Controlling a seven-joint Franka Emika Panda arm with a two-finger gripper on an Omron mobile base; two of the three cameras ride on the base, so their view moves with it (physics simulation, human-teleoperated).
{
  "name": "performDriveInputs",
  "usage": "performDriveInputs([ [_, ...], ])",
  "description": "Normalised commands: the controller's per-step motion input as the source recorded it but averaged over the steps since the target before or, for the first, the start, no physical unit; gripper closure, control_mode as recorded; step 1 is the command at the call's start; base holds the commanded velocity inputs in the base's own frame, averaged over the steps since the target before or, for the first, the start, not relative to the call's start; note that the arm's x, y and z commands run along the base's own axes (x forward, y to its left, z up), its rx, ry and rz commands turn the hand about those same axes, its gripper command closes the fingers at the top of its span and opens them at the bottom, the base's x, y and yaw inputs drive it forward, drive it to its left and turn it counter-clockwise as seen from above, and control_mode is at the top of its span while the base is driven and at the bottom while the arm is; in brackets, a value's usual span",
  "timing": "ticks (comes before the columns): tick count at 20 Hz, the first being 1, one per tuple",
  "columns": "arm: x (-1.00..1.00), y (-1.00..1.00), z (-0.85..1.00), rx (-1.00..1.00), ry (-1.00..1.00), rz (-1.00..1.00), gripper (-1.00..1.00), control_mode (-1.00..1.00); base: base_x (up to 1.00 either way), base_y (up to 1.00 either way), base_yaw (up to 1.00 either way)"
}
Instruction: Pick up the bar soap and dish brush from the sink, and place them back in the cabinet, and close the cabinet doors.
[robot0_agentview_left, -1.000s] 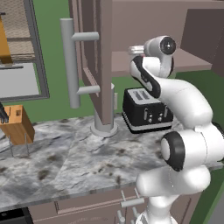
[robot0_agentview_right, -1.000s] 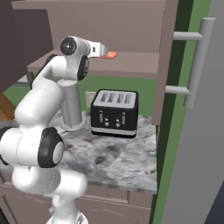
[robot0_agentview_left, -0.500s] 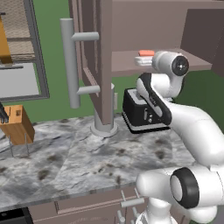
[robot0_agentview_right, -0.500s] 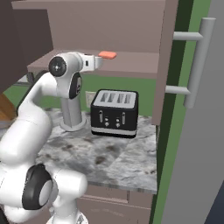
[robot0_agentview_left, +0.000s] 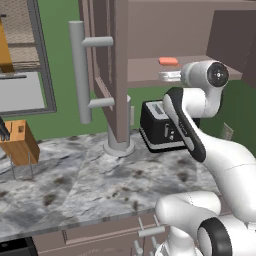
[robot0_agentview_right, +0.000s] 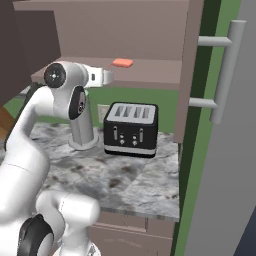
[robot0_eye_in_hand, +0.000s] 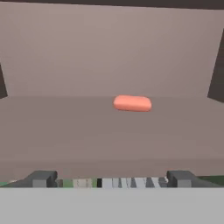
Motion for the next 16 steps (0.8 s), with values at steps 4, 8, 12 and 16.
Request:
performDriveInputs([
  [4, -0.53, 0.00, 0.01, 0.00, 0.21, 0.00, -1.00, -1.00, 0.00, 0.00, 0.00],
  [8, -0.53, 0.00, 0.00, 0.00, 0.21, 0.00, -1.00, -1.00, 0.00, 0.00, 0.00],
  [12, -0.60, 0.00, 0.00, 0.00, 0.22, 0.00, -1.00, -1.00, 0.00, 0.00, 0.00],
  [16, -0.58, 0.00, 0.00, 0.00, 0.21, 0.00, -1.00, -1.00, 0.00, 0.00, 0.00],
])
